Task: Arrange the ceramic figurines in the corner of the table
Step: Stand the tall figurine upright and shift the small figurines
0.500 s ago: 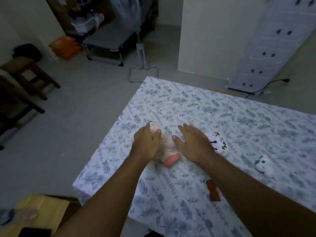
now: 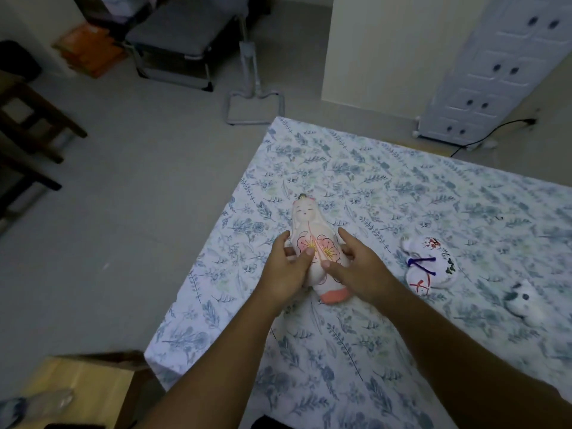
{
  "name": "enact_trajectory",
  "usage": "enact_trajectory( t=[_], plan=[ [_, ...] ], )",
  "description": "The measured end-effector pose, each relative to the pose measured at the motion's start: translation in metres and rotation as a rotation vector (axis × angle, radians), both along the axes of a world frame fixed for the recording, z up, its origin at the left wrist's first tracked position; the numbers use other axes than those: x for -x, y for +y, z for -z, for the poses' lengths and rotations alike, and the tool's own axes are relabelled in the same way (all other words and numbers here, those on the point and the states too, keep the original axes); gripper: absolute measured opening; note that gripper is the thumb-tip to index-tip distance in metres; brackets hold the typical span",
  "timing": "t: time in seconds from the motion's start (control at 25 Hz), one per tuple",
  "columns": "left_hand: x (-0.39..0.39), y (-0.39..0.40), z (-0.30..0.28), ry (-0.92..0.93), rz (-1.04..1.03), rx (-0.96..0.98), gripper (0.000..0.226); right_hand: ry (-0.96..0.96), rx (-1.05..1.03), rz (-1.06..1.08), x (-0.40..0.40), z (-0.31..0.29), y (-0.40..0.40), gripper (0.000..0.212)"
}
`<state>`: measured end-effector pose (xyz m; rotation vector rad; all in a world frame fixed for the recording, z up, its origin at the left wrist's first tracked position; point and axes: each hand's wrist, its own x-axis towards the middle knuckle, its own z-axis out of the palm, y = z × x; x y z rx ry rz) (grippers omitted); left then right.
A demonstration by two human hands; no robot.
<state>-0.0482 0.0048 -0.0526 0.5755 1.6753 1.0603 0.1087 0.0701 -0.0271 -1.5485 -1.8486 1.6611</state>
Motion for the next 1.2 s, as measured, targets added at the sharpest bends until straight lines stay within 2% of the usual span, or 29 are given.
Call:
enact_trajectory(
  t=[0.12,0.24,0.48,0.68,0.76,0.84,0.96,1.12,1.2],
  plan=[
    [0.011,-0.003,-0.013,0.156,0.119,-0.175,0.074,0.137,0.015,-0.014,0.000,-0.007,0.003,0.093],
    [0.014,-0.011,-0.014,0.282,0.185,-0.285,0.071,0.228,-0.005,0.051,0.002,-0.002,-0.002,0.079],
    [0.011,-0.035,-0.002,0.276,0.236,-0.366,0.065,0.206,-0.108,0.091,0.000,0.009,-0.030,0.076],
    [0.016,-0.031,-0.010,0.222,0.337,-0.350,0.065,0.173,-0.171,0.108,0.002,0.013,-0.036,0.078],
    [0.014,-0.033,-0.003,0.310,0.341,-0.347,0.068,0.120,-0.188,0.068,-0.001,0.007,-0.035,0.073],
    [0.005,-0.043,0.001,0.578,0.226,-0.296,0.067,0.037,-0.260,0.013,-0.007,0.003,-0.034,0.069],
    [-0.026,-0.064,-0.010,0.783,0.077,-0.358,0.061,-0.301,-0.518,-0.048,-0.039,0.006,-0.035,0.071],
    [-0.096,-0.058,-0.017,0.939,0.341,-0.526,0.057,-0.477,-0.722,-0.036,-0.105,0.006,-0.034,0.061],
    [-0.136,-0.029,-0.013,0.966,0.470,-0.468,0.057,-0.583,-0.754,-0.020,-0.144,0.012,-0.026,0.057]
  ],
)
